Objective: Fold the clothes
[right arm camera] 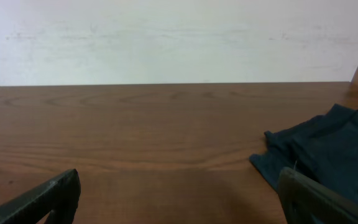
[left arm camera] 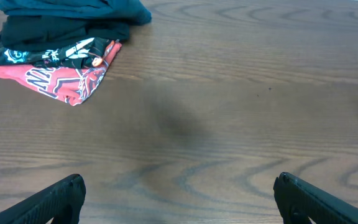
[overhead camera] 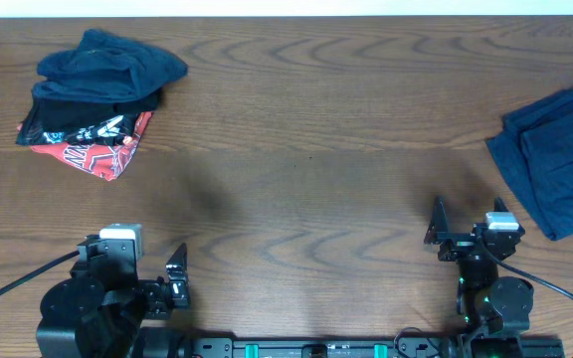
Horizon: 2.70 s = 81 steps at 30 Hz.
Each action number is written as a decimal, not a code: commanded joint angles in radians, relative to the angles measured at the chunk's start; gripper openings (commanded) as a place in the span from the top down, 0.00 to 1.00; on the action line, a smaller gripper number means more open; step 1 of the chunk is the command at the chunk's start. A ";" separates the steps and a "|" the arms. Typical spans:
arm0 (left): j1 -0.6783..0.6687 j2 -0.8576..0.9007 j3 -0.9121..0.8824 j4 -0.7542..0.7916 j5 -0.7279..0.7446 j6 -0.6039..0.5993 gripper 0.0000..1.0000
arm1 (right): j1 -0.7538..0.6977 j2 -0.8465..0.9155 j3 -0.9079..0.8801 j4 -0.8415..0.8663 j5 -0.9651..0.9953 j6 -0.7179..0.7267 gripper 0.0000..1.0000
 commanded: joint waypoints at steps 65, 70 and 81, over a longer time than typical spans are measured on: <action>0.032 -0.380 -0.969 1.032 -0.139 0.078 0.02 | -0.003 -0.004 -0.003 -0.003 -0.004 -0.014 0.01; 0.032 -0.380 -0.969 1.032 -0.139 0.078 0.02 | -0.003 -0.004 -0.003 -0.003 -0.004 -0.014 0.01; 0.032 -0.380 -0.969 1.032 -0.139 0.078 0.02 | -0.003 -0.004 -0.003 -0.003 -0.004 -0.014 0.01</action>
